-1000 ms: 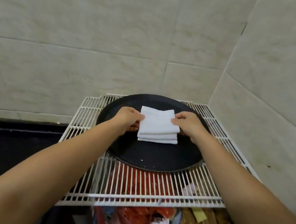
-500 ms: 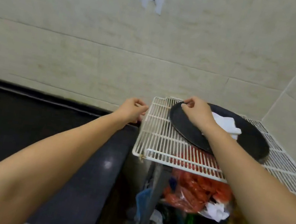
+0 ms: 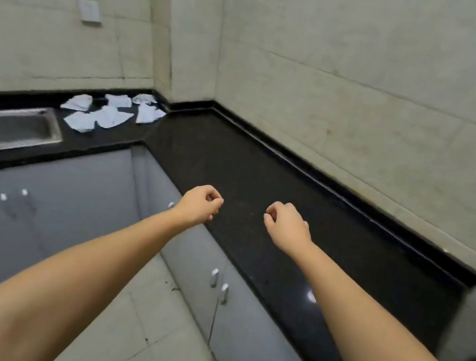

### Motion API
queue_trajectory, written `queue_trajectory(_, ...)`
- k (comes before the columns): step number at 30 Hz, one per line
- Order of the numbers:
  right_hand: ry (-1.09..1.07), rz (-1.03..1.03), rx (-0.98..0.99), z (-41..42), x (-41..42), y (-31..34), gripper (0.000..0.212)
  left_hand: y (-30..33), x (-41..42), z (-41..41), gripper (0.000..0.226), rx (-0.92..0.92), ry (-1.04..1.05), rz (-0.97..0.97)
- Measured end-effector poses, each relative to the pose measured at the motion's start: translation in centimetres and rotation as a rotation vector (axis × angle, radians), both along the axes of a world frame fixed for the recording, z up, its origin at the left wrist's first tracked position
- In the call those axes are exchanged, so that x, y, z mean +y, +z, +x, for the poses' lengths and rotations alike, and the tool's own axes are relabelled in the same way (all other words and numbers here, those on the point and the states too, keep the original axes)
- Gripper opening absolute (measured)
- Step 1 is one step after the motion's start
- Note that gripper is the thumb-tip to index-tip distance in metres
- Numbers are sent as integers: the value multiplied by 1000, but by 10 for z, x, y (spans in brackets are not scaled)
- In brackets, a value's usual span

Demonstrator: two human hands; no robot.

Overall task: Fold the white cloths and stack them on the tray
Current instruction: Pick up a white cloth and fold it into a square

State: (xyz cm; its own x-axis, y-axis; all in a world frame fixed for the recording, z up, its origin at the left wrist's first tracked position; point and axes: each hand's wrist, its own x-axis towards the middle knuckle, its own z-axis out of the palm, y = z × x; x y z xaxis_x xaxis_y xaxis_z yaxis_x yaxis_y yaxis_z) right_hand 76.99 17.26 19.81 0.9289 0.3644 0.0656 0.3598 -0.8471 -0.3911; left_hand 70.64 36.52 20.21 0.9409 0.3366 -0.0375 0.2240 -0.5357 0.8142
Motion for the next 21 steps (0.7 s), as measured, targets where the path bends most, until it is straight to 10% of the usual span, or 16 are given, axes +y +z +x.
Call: queue_trajectory(21, 462, -78, 230, 233, 430, -58, 23, -55, 386, 158, 11, 151, 397, -90)
